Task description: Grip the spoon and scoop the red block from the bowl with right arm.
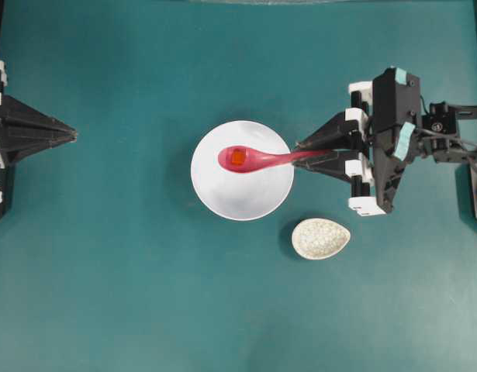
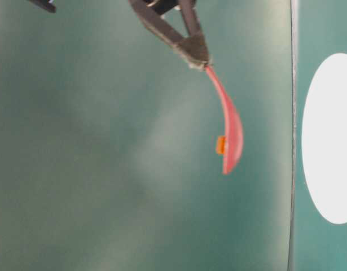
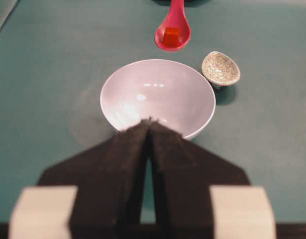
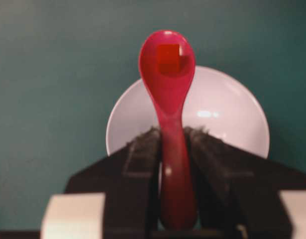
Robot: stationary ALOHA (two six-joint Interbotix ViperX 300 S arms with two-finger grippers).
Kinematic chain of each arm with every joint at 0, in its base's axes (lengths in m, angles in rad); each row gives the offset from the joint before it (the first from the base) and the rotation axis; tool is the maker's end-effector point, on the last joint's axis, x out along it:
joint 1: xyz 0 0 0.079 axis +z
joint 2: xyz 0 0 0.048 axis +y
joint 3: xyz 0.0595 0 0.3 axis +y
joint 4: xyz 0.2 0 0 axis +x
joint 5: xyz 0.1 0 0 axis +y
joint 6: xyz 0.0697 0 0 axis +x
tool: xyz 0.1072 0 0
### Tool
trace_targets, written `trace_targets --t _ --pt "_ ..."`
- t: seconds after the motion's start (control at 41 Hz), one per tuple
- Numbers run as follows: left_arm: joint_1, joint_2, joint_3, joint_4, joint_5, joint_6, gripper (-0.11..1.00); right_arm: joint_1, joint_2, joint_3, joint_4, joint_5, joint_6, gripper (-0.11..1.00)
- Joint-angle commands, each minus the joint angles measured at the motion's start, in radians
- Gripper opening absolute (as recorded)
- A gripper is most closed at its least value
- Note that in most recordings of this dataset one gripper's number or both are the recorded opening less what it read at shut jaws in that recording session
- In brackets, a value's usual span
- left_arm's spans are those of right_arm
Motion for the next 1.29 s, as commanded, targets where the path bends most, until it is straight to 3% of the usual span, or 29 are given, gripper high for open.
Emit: trace_targets --t 0.0,0.341,1.267 --pt "0.003 0.005 -0.025 0.003 -0.011 -0.002 0.0 -0.006 -0.023 -0.041 -0.008 0.015 -0.003 0.24" --pt "0.003 0.005 -0.025 0.003 -0.009 -0.002 0.0 -0.025 -0.041 -0.092 -0.048 0.114 -0.005 0.24" --pt "-0.006 0.005 -0.023 0.002 -0.011 -0.003 0.0 -0.026 -0.048 -0.095 -0.052 0.094 0.0 0.24"
